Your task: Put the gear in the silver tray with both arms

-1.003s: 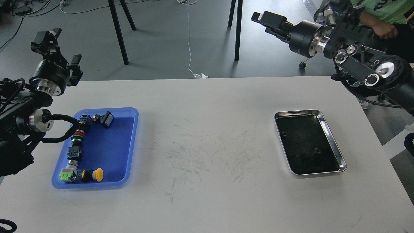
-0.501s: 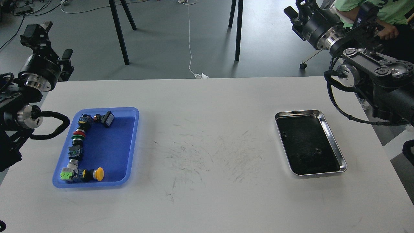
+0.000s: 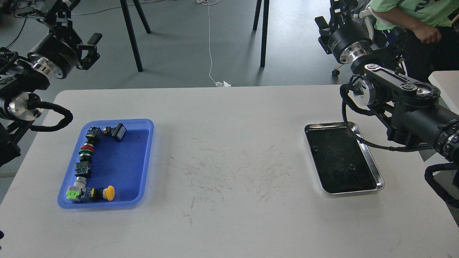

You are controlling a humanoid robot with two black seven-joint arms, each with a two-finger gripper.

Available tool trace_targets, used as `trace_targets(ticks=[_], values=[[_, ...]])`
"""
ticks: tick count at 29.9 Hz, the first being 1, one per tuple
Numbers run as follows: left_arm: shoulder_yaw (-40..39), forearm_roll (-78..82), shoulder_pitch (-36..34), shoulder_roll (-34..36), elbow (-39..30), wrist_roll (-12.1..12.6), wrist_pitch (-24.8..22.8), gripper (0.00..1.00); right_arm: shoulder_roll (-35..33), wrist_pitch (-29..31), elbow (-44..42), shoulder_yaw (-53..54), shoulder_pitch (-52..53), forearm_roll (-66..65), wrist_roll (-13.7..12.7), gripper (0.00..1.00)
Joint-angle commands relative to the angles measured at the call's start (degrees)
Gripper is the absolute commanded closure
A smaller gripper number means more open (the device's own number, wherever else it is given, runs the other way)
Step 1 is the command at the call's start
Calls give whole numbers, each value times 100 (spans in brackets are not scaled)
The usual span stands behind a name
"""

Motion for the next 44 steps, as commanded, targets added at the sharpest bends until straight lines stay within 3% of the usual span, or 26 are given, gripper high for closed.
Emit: trace_targets(ticks=[1, 11, 21, 22, 23, 25, 44], values=[[-46, -6, 42, -21, 12, -35, 66, 1, 130, 22, -41, 40, -39, 451, 0, 5], [-2, -6, 59, -162, 73, -26, 118, 1, 262, -127, 21, 426, -206, 575, 0, 2], [7, -6, 95, -171, 152, 0, 171, 1, 411, 84, 214, 655, -426, 900, 0, 1], [7, -6, 86, -171, 213, 0, 162, 1, 411, 75, 179, 655, -426, 892, -196, 1], [7, -6, 86, -171, 266, 9, 145, 1, 411, 75, 179, 724, -435, 900, -581, 1], [15, -6, 77, -180, 363, 18, 153, 1, 403, 110, 205, 821, -461, 1005, -892, 1], [16, -15, 24, -426, 600, 26, 171, 1, 350, 136, 565, 901, -523, 962, -699, 1]])
